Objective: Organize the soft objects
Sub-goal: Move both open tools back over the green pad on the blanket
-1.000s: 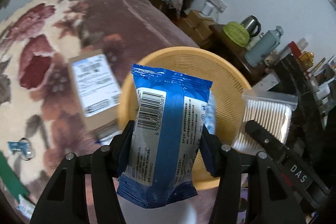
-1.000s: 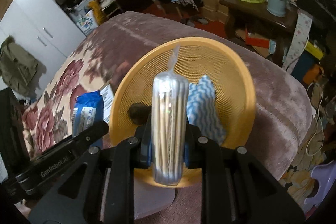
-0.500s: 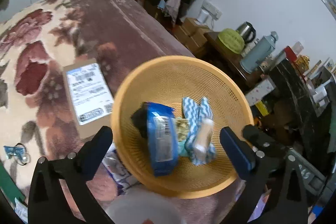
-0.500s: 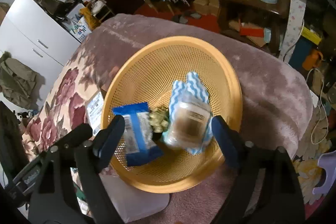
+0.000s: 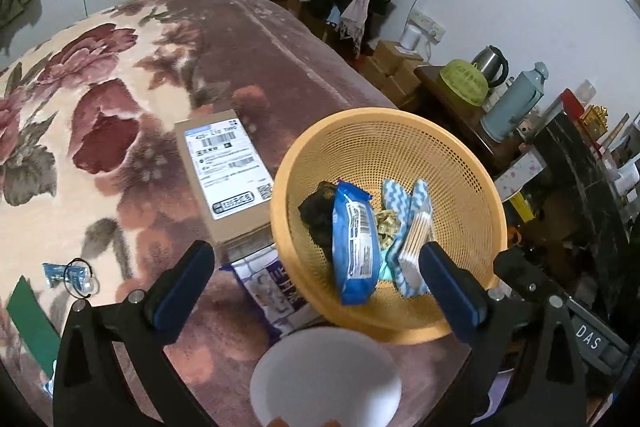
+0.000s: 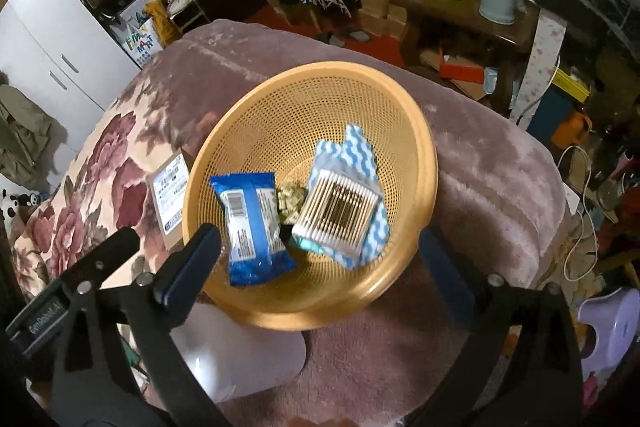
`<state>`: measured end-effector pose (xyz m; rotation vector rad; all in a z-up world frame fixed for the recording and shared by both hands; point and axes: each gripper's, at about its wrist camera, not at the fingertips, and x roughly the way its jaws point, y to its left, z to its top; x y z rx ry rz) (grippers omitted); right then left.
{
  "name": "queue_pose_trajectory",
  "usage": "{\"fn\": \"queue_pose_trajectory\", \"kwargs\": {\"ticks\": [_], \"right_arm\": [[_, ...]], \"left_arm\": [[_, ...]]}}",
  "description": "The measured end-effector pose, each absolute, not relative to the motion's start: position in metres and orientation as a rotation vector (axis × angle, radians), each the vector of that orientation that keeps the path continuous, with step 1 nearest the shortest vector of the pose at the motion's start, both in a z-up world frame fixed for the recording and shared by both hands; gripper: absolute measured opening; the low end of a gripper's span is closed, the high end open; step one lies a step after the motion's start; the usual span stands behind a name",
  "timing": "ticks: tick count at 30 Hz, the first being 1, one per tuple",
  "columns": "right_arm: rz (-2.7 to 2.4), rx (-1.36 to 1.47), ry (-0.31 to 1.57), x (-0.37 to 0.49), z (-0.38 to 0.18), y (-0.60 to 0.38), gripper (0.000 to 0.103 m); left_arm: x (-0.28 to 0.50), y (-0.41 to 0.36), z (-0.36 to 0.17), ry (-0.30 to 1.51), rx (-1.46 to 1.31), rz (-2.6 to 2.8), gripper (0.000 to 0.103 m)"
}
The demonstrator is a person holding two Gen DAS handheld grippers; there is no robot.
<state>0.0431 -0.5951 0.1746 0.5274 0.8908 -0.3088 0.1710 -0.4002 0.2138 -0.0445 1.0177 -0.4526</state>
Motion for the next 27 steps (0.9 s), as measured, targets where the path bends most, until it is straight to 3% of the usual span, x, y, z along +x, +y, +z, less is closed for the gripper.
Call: {"fn": "queue_pose_trajectory", "kwargs": {"ticks": [27], "right_arm": [[-0.285,0.33,0.919,0.025,0.193,-0.505,0.101]], "left_arm": [[0.124,-0.284,0.201,1.054,-0.05,-0.333,0.102]]}}
